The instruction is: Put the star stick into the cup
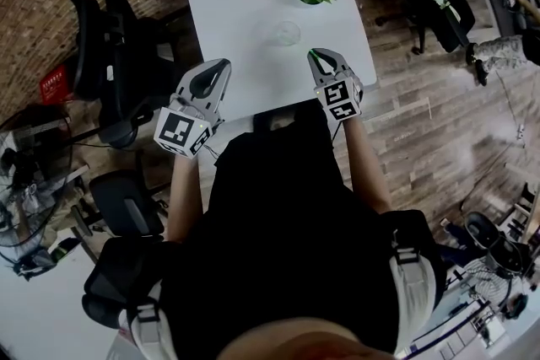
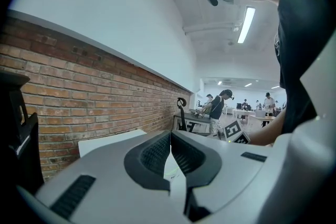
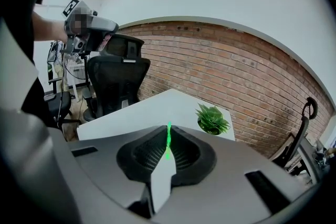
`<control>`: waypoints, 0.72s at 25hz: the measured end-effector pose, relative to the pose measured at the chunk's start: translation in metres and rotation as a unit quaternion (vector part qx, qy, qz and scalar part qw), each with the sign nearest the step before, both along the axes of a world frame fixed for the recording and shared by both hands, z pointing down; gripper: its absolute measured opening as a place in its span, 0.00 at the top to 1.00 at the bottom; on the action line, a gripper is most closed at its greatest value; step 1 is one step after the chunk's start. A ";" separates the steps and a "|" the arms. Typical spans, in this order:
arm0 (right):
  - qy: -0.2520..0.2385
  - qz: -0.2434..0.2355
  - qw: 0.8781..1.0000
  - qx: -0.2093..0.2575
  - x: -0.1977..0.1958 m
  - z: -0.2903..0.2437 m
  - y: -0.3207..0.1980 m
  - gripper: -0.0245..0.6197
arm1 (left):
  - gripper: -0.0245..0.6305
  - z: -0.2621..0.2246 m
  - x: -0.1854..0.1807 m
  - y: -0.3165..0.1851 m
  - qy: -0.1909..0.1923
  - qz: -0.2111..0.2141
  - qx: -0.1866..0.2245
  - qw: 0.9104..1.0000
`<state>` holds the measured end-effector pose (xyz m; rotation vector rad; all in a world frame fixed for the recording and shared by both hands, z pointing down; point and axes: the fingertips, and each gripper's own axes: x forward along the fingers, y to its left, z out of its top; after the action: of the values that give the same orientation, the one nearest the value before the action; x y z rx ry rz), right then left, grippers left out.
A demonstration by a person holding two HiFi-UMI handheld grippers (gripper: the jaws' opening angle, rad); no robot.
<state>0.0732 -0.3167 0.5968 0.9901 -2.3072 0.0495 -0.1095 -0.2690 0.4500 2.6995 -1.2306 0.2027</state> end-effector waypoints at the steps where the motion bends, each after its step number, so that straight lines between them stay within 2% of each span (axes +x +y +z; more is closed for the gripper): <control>1: 0.000 -0.001 1.000 0.000 -0.001 0.000 -0.001 0.94 | 0.93 0.000 -0.001 0.000 -0.001 -0.002 0.000 1.000; 18: -0.009 -0.002 1.000 -0.011 0.000 0.010 0.002 0.94 | 0.93 0.004 0.003 0.004 0.002 -0.007 -0.003 1.000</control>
<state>0.0734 -0.3149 0.6067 0.9779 -2.3206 0.0829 -0.1070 -0.2647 0.4541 2.6832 -1.2461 0.1974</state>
